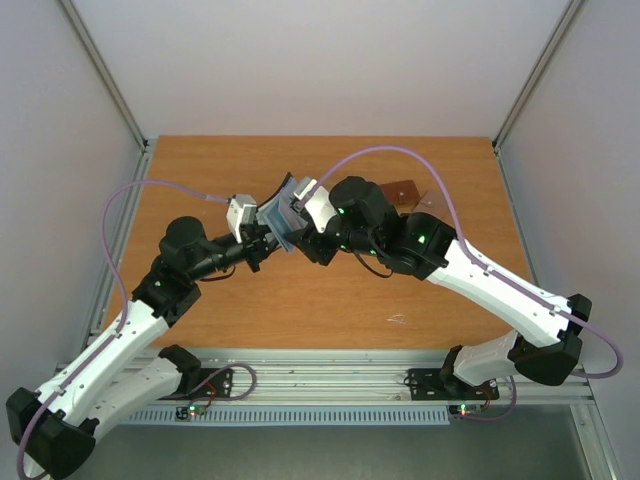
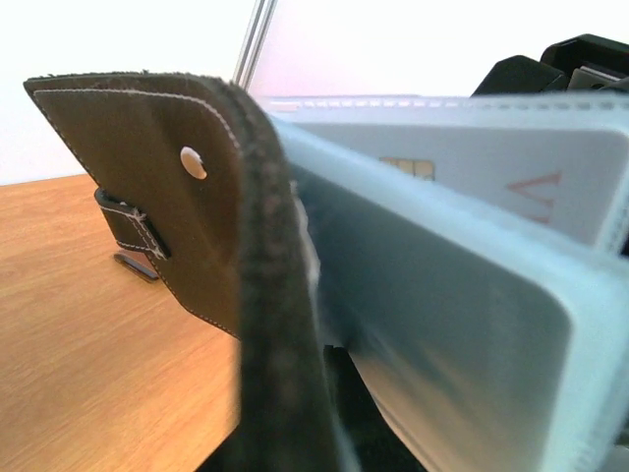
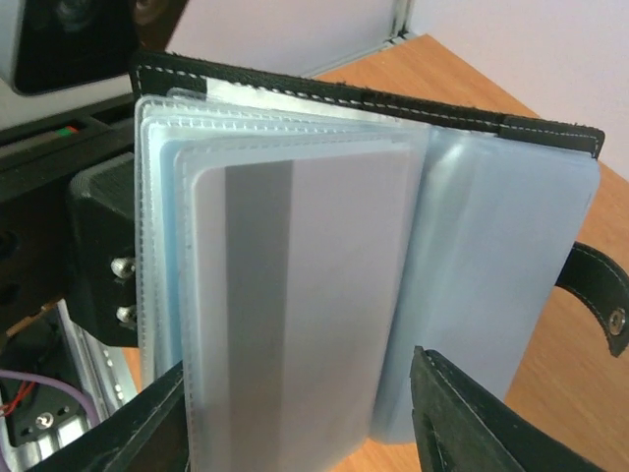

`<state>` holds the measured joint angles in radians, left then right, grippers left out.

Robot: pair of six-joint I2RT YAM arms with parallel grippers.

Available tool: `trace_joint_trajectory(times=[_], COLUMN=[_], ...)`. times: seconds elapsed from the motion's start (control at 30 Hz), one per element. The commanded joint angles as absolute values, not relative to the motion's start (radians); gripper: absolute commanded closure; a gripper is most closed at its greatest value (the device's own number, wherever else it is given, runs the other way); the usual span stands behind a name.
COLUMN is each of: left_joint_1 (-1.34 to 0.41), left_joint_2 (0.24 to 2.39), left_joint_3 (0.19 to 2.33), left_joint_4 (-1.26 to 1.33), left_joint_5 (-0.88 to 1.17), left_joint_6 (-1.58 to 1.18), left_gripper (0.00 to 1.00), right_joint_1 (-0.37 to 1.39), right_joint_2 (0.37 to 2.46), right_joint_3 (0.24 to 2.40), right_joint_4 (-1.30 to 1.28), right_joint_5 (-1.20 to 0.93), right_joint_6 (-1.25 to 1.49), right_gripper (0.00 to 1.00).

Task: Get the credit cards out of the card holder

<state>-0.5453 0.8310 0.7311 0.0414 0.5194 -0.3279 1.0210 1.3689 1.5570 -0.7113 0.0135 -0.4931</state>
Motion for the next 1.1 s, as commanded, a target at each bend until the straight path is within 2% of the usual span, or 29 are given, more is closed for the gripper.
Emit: trace_joint_trajectory(times=[0.0,0.57,0.9,1.07], left_joint_1=[-0.548,-0.549,-0.549,-0.549], left_joint_2=[0.825,0.828,0.824,0.822], left_joint_3=[0.753,0.751,0.746,0.744], left_joint_4=[0.104,0.106,0.112,0.113], left_joint_5=[0.525,0.529,0.528,0.528], left_joint_6=[-0.314,-0.313,-0.313,-0.313], left_gripper=[1.0,1.0,1.0,1.0], right_joint_1=[1.026,1.026,1.026,1.022], right_joint_2=[1.392,1.449,1.435,1.421], right_joint_3=[1.611,1.657,1.656,1.645], right_joint_4=[-0.744,-0.772,-0.778,-0.783], right_joint_5=[-0.035,-0.064,0.137,0.197], right_joint_6=[-0.51,-0.492,-0.46,-0.444], right_gripper=[0.43,0.3,0.43,0.45])
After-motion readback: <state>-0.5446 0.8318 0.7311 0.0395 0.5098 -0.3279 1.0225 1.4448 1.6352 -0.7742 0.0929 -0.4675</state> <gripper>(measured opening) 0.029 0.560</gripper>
